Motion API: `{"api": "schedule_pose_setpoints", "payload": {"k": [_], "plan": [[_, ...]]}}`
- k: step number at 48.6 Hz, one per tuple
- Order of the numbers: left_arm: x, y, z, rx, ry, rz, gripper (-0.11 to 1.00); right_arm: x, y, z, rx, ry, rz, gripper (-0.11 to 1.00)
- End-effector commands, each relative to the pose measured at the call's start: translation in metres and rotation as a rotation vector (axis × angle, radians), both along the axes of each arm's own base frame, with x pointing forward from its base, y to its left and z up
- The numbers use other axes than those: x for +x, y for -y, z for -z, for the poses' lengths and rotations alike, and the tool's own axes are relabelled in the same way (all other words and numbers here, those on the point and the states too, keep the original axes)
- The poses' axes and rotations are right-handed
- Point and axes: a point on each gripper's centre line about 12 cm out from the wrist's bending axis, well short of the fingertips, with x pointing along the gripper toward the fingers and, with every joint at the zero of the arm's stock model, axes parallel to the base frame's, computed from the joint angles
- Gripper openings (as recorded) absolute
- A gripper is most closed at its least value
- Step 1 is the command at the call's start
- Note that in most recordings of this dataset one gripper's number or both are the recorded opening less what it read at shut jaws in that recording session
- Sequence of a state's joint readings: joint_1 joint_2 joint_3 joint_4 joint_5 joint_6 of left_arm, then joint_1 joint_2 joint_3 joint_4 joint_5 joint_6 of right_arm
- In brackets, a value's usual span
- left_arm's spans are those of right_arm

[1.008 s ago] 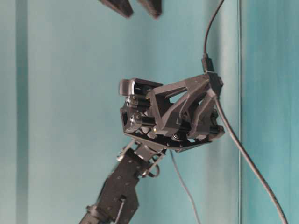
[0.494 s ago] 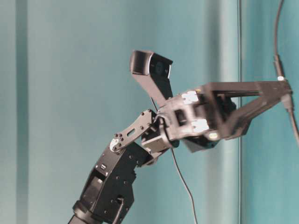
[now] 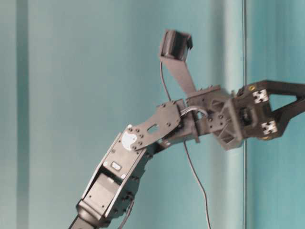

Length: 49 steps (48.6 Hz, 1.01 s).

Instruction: Insert the USB using both arms.

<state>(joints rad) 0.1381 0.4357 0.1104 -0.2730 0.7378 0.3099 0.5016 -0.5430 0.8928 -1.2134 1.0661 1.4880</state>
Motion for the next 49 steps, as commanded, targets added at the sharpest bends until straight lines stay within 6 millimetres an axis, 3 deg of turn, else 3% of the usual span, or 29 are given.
{"api": "schedule_pose_setpoints", "payload": {"k": [1,22,31,35,42,49], "plan": [[0.008,-0.001,-0.016,0.008,0.050,-0.012,0.22,0.001,-0.001,-0.004,0.019,0.017,0.005,0.70],[0.010,0.005,-0.013,0.013,0.078,-0.014,0.23,-0.001,0.001,-0.007,0.029,0.029,0.006,0.70],[0.010,0.007,-0.016,-0.003,0.074,-0.054,0.57,-0.003,0.001,-0.009,0.036,0.037,-0.001,0.70],[0.007,0.008,-0.019,-0.010,0.073,-0.071,0.66,-0.003,0.000,-0.008,0.042,0.040,-0.014,0.70],[-0.002,0.009,-0.033,-0.010,0.091,-0.075,0.66,-0.002,-0.003,-0.005,0.055,0.040,-0.045,0.70],[-0.020,0.009,-0.069,0.004,0.192,-0.090,0.66,-0.001,-0.005,-0.003,0.068,0.041,-0.072,0.70]]}}
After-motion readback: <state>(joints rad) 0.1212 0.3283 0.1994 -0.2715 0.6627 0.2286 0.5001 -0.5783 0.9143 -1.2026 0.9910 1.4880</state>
